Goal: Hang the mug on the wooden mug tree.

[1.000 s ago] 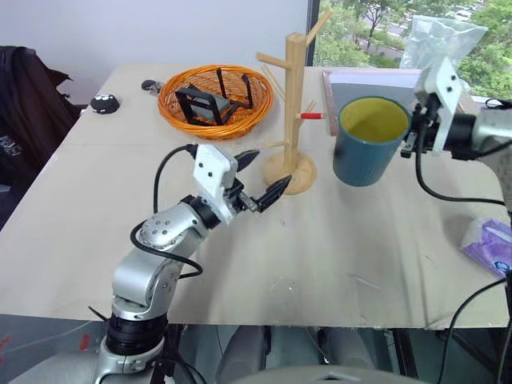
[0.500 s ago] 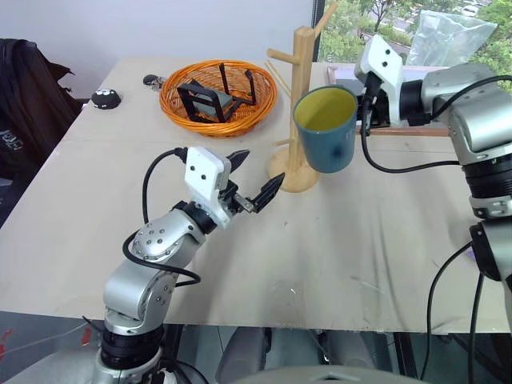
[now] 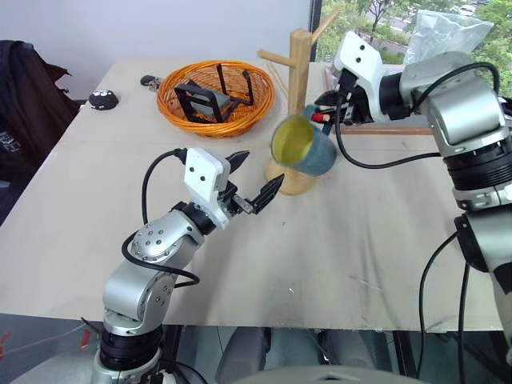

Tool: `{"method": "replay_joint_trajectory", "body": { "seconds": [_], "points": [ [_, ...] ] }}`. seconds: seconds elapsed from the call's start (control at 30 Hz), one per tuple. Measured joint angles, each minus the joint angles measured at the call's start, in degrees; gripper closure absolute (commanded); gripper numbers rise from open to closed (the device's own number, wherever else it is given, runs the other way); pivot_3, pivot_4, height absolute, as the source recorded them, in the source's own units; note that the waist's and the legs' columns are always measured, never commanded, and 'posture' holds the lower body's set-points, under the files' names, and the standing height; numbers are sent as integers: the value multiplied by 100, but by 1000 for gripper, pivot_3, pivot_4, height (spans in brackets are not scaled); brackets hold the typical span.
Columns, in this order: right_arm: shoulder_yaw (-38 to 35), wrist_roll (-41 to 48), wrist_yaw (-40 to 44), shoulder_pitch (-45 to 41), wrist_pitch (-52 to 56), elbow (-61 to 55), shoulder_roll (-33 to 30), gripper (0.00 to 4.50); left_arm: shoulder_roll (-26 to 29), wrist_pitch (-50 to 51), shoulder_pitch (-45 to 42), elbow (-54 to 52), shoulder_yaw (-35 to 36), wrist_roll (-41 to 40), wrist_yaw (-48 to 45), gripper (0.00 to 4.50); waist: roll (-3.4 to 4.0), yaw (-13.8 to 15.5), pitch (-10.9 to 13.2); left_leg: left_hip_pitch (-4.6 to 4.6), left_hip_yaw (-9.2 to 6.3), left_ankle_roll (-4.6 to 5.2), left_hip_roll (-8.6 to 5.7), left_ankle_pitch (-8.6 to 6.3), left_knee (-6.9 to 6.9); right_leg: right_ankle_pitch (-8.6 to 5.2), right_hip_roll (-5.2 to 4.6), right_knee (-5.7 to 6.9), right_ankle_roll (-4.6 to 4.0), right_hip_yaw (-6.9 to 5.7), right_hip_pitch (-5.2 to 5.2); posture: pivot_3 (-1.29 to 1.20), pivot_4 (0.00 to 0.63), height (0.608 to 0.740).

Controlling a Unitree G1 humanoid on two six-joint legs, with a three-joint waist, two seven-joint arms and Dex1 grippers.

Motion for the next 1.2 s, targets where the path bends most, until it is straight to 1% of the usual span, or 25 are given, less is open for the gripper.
{"method": "replay_joint_trajectory", "body": {
  "seconds": [0.03, 0.07, 0.1, 0.3, 0.37, 0.43, 0.5, 0.57, 0.6, 0.63, 0.67, 0.7, 0.73, 0.8, 0.83, 0.87, 0.93, 0.97, 1.0, 1.07, 1.13, 1.2],
  "points": [
    [-27, -3, -28, -26, 37, 2, -12, 828, -1, -13, 0, 12, -5, 0, -12, 0, 0, -2, 0, 0, 1, 0, -1, 0, 0, 0, -1, 0, 0, 0, 0, 0, 150, 737],
    [-31, -2, -28, -30, 41, 2, -16, 599, -1, -15, 0, 12, -6, 0, -12, 0, 0, -4, 0, 0, 1, 0, -1, 0, 0, 0, -1, -1, 0, 0, 0, 0, 150, 737],
    [-65, 11, -24, -34, 61, 2, -35, 29, -4, -26, -12, 29, -16, 0, -19, 0, 0, -5, 0, 0, 1, 0, -1, 0, 0, 0, -1, -1, 0, 0, 0, 0, 150, 737],
    [-487, 323, 104, -37, 439, -50, -383, 8, -28, -147, -35, 159, -65, 2, -88, 0, 0, 8, 0, -1, 1, 0, -1, 0, 0, 0, -2, -2, 0, 0, 0, 0, 150, 737],
    [-810, 572, 229, 39, 708, -296, -745, 8, -49, -236, -45, 171, -70, 2, -128, 0, -1, 29, 0, -4, -2, 1, 2, -1, -1, 0, -3, -4, 0, -3, 0, 0, 150, 737],
    [-1235, 924, 353, 326, 1125, -700, -1179, 8, -51, -284, -65, 186, -74, 0, -160, 0, -5, 50, -2, -8, -7, 2, 1, -1, -2, 0, -8, -6, 0, -8, 1, 0, 150, 737],
    [-1761, 1406, 561, 1031, 1642, -1238, -1735, 8, -43, -344, -34, 215, -62, -3, -238, 0, -9, 87, -5, -16, -8, 5, 0, -3, -2, 0, -13, -12, 0, -11, 0, 0, 150, 737],
    [-2086, 1675, 648, 1589, 1928, -1520, -1989, 8, -25, -362, 34, 255, -52, -3, -274, 0, -8, 77, -5, -17, 3, 8, -2, -4, -1, 0, -18, -11, 0, -7, -3, 0, 150, 737],
    [-2379, 1853, 672, 2092, 2032, -1827, -2132, 8, -27, -384, 81, 290, -96, 0, -326, 0, -10, 65, -7, -16, 5, 8, -1, -4, -3, 0, -18, -11, 1, -6, -4, 0, 150, 737],
    [-2792, 2102, 740, 2917, 2090, -2297, -2274, 8, 9, -475, 289, 289, -96, 4, -409, 0, -15, 73, -11, -12, 0, 11, 3, -6, -2, 0, -14, -9, 0, -11, 0, 0, 150, 737],
    [-2995, 2218, 735, 3446, 2127, -2494, -2275, 8, 75, -487, 466, 378, -119, 50, -474, 0, -13, 44, -10, -10, 8, 12, 3, -7, -2, 0, -14, -5, 0, -4, 0, 0, 150, 737],
    [-3086, 2276, 724, 3663, 2128, -2574, -2243, 8, 106, -490, 528, 414, -128, 76, -500, 0, -10, 19, -8, -9, 16, 12, 1, -5, -2, 0, -13, -3, 1, 3, -4, 0, 150, 737],
    [-3399, 2384, 631, 4122, 2092, -2841, -2059, 8, 179, -548, 638, 453, -162, 150, -567, 0, -13, 9, -10, -2, 14, 13, 3, -6, 2, 0, -4, 0, 1, 3, 4, 0, 150, 737],
    [-4116, 2548, 195, 5424, 1744, -3658, -1289, 8, 320, -714, 900, 548, -330, 393, -672, 0, -27, 24, -20, 23, 5, 30, 5, -16, -3, 0, 9, -1, 1, -1, 30, 0, 150, 737],
    [-4238, 2541, 16, 5937, 1526, -3917, -904, 8, 382, -760, 1032, 599, -384, 506, -700, 0, -36, 35, -31, 31, -8, 35, 10, -19, 1, -1, 18, -2, -1, -11, 42, 0, 150, 737],
    [-4216, 2428, -264, 6762, 1128, -4196, -418, 8, 469, -832, 1220, 697, -480, 704, -705, 0, -33, 67, -33, 34, -13, 35, 9, -20, -3, -1, 18, 0, -1, -15, 45, 0, 150, 737],
    [-4108, 2324, -605, 7591, 629, -4242, 326, 8, 599, -880, 1486, 856, -587, 924, -761, 0, -9, 55, -25, 35, -4, 36, 4, -19, 5, 0, 5, 12, 1, -1, 43, 0, 150, 737],
    [-4119, 2321, -758, 7794, 373, -4240, 604, 8, 630, -908, 1570, 874, -616, 965, -818, 0, -5, 32, -23, 42, 6, 36, 5, -19, 13, 4, 3, 17, 8, 10, 46, 0, 150, 737],
    [-4128, 2262, -887, 7904, -30, -4211, 793, 8, 627, -950, 1585, 874, -675, 967, -877, 0, -5, 4, -23, 70, 9, 38, 4, -20, 15, 8, 3, 7, 15, 15, 80, 0, 150, 737],
    [-4127, 2065, -985, 8022, -681, -4101, 899, 8, 624, -1040, 1622, 874, -759, 976, -964, 0, -10, -1, -23, 132, 11, 41, 4, -24, 7, 6, 4, -12, 15, 13, 138, 0, 150, 737],
    [-4103, 1665, -1165, 8233, -1620, -3668, 1059, 8, 635, -1214, 1734, 953, -807, 1079, -1082, 0, -16, 3, -28, 143, 3, 40, 7, -24, 0, 5, 13, -20, 12, 5, 148, 0, 150, 737],
    [-4022, 1473, -1185, 8399, -1996, -3427, 1049, 8, 657, -1274, 1779, 1088, -808, 1099, -1135, 0, -8, 12, -26, 140, 1, 39, 7, -23, -4, 5, 13, -16, 11, 4, 140, 0, 150, 737]
  ]
}}
